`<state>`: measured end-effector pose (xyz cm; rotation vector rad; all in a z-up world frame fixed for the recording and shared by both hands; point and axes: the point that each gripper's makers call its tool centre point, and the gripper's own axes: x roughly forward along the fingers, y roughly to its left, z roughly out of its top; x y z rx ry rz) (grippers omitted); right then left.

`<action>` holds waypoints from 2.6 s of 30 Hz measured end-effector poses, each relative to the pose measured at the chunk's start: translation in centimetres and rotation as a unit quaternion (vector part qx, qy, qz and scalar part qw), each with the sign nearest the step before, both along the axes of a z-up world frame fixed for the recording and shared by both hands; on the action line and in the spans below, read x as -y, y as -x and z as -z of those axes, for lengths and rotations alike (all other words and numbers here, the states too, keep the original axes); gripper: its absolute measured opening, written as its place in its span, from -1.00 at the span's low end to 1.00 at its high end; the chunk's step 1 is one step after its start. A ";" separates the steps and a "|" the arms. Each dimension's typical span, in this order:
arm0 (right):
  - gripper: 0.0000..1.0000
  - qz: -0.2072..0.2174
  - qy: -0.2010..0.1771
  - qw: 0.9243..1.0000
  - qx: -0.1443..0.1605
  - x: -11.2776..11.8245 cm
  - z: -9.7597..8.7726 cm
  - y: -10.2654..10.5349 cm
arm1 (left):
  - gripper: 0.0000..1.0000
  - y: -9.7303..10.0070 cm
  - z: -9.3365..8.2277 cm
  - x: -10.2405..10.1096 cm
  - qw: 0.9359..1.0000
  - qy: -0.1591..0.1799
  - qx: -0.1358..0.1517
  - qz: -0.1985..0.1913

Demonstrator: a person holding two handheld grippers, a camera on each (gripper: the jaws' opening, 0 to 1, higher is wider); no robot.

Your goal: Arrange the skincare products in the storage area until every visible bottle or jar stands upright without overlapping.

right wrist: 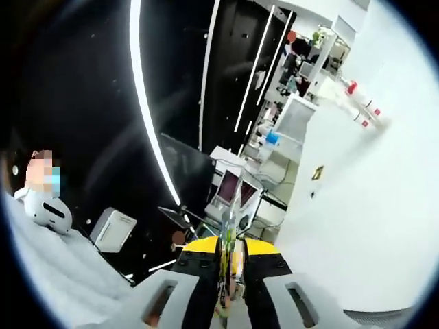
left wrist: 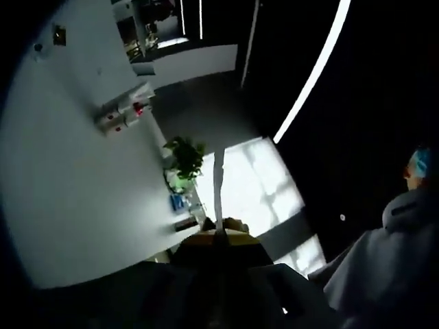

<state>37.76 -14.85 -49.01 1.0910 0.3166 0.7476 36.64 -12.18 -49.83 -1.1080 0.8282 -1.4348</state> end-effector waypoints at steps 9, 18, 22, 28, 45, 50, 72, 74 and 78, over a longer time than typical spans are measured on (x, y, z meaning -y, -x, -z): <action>-1.00 0.004 0.006 1.000 0.015 0.5 -0.3 0.2 | -0.99 0.1 0.5 0.3 1.000 -0.012 -0.004 0.002; -1.00 0.019 0.014 1.000 0.021 0.8 -0.5 -0.1 | -1.00 1.2 1.0 0.8 0.998 -0.033 0.042 0.023; -1.00 0.019 0.036 0.999 0.035 0.3 -0.8 -0.1 | -1.00 1.0 1.0 0.4 0.998 -0.038 0.052 0.018; -0.88 0.012 0.077 0.996 0.052 -0.1 -1.3 0.3 | -1.00 0.0 -0.1 -0.3 0.999 -0.015 0.043 -0.008; 0.59 0.091 0.391 0.907 0.129 3.8 -1.0 0.1 | -1.00 -7.3 -3.6 -3.7 0.995 -0.005 0.058 -0.080; 0.80 0.085 0.465 0.872 0.126 3.8 1.2 0.6 | -1.00 -10.3 -4.0 -4.6 0.993 -0.022 0.070 -0.095; 0.69 0.058 0.558 0.820 0.116 3.5 4.9 0.1 | -1.00 -23.4 -2.4 -4.8 0.987 -0.093 0.080 -0.101; 0.66 0.054 0.559 0.819 0.113 3.5 5.1 0.1 | -1.00 -24.0 -2.0 -4.5 0.987 -0.096 0.080 -0.100; 0.64 0.057 0.561 0.819 0.107 3.8 5.4 0.1 | -1.00 -25.8 -1.2 -3.6 0.988 -0.094 0.069 -0.097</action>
